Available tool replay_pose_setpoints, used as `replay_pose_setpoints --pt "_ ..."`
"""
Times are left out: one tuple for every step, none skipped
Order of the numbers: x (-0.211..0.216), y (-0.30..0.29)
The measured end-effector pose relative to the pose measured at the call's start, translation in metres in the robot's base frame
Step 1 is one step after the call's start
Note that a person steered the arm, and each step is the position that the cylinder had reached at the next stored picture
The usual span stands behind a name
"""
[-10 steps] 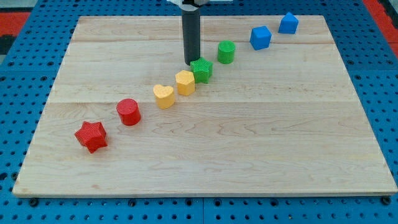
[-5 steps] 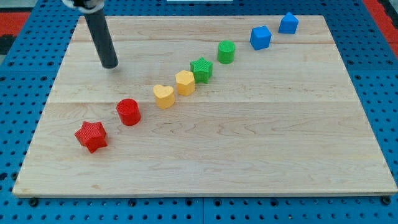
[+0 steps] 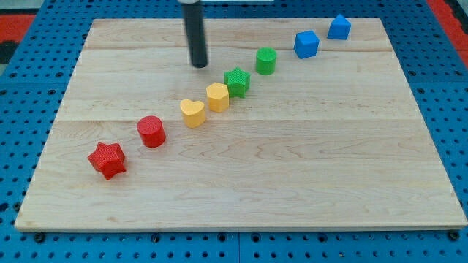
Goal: Slide the green circle to the center
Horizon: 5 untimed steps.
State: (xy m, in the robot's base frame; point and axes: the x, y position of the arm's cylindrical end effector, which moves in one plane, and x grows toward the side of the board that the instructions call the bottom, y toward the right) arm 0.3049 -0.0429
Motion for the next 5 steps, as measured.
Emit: replay_pose_setpoints --pt "-0.043 0.050" --pt "-0.051 0.104" --pt "-0.024 0.107" --pt "-0.022 0.084" --pt "-0.034 0.058"
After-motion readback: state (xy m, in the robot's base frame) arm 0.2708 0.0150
